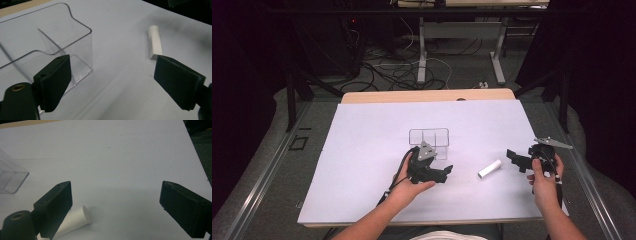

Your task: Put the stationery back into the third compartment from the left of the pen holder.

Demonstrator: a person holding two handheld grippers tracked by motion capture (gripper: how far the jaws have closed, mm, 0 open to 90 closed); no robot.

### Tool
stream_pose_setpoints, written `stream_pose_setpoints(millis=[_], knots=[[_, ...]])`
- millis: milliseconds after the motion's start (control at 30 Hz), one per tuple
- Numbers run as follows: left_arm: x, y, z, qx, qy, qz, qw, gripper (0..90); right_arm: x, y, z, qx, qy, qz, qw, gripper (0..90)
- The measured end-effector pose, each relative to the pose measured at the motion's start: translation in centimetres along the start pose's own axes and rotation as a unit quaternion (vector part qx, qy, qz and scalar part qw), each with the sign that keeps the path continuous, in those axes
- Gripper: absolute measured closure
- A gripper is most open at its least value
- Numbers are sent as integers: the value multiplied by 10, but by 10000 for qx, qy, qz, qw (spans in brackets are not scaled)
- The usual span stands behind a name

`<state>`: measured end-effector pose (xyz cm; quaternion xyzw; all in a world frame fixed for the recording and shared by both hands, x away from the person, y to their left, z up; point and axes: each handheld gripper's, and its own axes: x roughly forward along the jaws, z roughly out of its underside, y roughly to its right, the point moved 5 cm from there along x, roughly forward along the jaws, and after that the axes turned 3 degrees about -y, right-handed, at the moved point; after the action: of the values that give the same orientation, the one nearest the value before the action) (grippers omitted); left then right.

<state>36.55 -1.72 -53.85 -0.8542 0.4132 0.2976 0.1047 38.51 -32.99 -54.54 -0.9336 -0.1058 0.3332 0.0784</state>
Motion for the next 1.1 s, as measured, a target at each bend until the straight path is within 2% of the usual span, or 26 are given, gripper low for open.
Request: stream_pose_setpoints(millis=[167,200,233,400,433,467,500,567,633,733,833,1000,1067,1100], knots=[[18,10,-2,54,-105,69,9999,179,0,0,0,-7,-9,-5,10000,105],[22,13,-3,19,-65,82,9999,193,0,1,0,-44,-1,-4,10000,105],[24,14,-3,35,-137,134,9998,204,0,1,0,-43,-3,-2,10000,105],[38,23,-8,53,-93,175,9998,249,0,2,0,-53,4,-11,10000,105],[40,25,-8,55,-167,196,9997,254,0,2,0,-56,5,-12,10000,105],[43,25,-9,113,-147,186,9997,260,0,2,0,-67,0,-8,10000,105],[45,27,-9,86,-150,206,9996,262,0,2,0,-54,2,1,10000,105],[49,28,-9,130,-181,199,9996,268,0,1,0,-52,-7,-5,10000,105],[54,31,-8,58,-206,231,9995,274,0,2,1,-64,-12,-7,10000,105],[60,34,-7,81,-280,226,9993,278,0,2,0,-53,-10,-10,10000,105],[65,35,-8,186,-303,160,9992,279,0,2,0,-64,-3,-17,10000,105],[69,40,-10,126,-329,194,9992,303,0,2,0,-10,-11,-21,10000,105],[73,44,-11,80,-380,218,9990,315,0,2,0,-1,-4,-18,10000,105],[74,44,-11,123,-451,215,9987,316,0,2,0,6,-4,-20,10000,105]])
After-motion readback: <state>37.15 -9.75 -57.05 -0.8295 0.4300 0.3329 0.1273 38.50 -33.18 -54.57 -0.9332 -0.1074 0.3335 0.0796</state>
